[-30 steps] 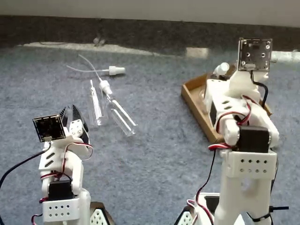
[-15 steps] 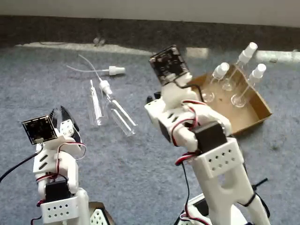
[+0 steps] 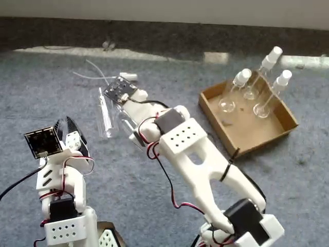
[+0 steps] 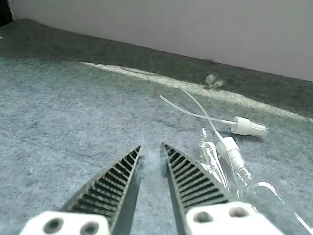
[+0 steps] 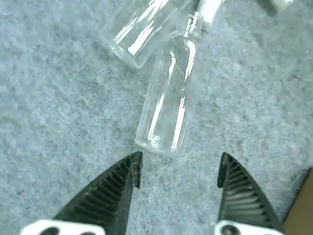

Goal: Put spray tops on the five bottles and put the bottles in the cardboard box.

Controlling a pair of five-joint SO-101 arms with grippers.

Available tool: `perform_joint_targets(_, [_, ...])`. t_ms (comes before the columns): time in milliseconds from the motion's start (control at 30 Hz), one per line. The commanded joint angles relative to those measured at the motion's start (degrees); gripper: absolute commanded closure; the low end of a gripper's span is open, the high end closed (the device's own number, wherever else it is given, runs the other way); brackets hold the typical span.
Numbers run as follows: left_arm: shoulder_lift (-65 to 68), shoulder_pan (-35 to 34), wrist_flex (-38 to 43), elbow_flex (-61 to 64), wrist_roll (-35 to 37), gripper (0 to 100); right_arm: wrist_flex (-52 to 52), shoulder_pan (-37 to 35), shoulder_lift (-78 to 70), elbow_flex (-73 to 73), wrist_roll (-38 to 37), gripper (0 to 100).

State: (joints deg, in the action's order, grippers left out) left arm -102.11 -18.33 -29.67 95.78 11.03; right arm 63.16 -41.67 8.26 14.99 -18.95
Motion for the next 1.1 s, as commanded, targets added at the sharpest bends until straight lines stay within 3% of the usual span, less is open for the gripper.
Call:
perform_joint_targets(0, [-0.75, -0.84, 1.14, -1.27, -0.44, 100, -1.63, -1.1, -5.67, -9.27, -0.79, 77.8])
perform_joint_targets(600, [-0.75, -0.75, 1.14, -0.92, -0.53, 100, 9.71, -0.75, -41.1, -43.65, 3.6, 79.2])
perform_joint_targets(833, [-0.75, -0.48, 1.14, -0.84, -0.53, 100, 12.18, 3.65, -45.14, -49.71, 3.52, 92.6])
perform_joint_targets(1067, [-0.75, -0.4, 1.14, -0.75, -0.53, 100, 20.18, 8.48, -44.53, -52.53, -0.7, 93.7])
